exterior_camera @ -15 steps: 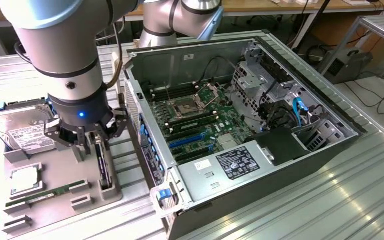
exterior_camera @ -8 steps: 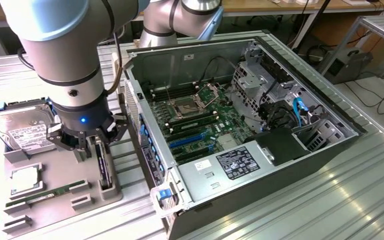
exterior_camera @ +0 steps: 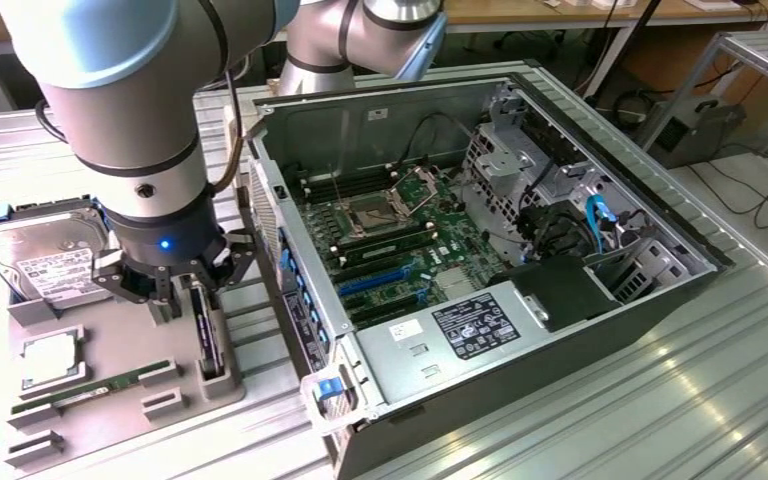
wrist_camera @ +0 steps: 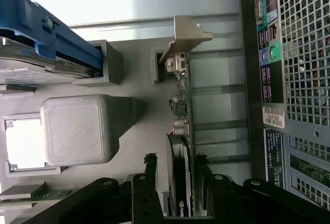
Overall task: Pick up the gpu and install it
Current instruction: 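Pick up the gpu and move the gpu toward the slot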
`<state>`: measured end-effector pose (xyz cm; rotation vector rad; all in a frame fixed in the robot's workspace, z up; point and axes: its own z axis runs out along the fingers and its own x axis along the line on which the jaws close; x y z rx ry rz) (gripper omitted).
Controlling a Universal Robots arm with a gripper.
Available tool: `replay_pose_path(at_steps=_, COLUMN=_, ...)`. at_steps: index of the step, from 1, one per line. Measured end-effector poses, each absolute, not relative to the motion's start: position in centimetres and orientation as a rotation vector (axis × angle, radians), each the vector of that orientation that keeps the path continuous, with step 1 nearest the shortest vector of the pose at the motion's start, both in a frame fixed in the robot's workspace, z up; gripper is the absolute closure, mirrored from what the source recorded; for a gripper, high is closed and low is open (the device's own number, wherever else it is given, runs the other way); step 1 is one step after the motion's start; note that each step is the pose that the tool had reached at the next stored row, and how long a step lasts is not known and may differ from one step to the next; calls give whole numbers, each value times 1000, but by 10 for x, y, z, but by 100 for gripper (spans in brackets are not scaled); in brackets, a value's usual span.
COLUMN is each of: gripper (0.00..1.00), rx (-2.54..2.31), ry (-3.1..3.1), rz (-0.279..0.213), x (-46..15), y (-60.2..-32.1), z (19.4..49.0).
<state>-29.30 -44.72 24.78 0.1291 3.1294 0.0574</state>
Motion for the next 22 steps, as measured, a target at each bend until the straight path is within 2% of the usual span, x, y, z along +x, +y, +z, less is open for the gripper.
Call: replay_pose_path(at_steps=22, gripper=58, rx=135, ry=3130, rz=57, x=-293, y=-448, z=244)
